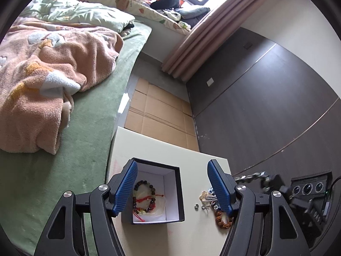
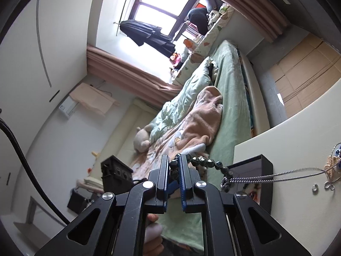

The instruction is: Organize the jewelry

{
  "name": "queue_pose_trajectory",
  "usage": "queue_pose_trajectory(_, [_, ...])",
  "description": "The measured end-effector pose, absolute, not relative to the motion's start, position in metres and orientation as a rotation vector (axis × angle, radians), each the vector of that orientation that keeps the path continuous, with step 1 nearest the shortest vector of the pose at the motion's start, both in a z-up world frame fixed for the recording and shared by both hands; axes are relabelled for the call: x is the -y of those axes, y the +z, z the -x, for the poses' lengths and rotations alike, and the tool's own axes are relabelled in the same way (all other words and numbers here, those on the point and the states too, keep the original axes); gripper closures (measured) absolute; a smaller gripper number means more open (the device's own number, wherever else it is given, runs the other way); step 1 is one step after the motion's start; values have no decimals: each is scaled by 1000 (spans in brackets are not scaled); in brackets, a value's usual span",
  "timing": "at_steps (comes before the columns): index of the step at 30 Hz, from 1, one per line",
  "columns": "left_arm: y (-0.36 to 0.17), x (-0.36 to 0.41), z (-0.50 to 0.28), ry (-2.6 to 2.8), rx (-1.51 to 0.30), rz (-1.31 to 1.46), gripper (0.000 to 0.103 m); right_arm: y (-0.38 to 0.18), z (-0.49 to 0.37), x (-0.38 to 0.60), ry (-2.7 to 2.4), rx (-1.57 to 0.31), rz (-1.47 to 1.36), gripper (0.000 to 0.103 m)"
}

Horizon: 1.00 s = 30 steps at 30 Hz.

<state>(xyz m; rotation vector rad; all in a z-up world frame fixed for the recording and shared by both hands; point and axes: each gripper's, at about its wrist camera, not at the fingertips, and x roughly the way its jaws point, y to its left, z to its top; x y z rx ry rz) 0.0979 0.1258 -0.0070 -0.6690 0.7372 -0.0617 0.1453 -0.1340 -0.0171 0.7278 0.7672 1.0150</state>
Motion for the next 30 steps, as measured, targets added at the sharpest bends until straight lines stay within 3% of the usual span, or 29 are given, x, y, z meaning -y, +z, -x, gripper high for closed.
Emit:
queue_pose_trajectory(5, [-7, -130, -96, -57, -735, 679, 34, -40, -150, 98, 960, -866, -640, 91])
queue_pose_trajectory(6, [-7, -130, -95, -57, -734, 679, 34, -45, -153, 94, 954, -890, -628, 86])
queue_pose_trajectory(7, [-7, -130, -95, -57, -735, 680, 34, -52, -156, 88, 950, -931, -617, 70])
queue_pose_trajectory(9, [-6, -131, -94, -59, -732, 680, 34, -62, -159, 85, 915, -983, -609, 48])
queue_pose_trajectory(18, [-3, -122, -97, -72, -726, 675, 34, -44, -144, 137, 794, -911, -519, 47])
queue_pose_trajectory(30, [-11, -56, -117, -188, -786, 529, 34, -51, -147, 221, 472, -975, -469, 47])
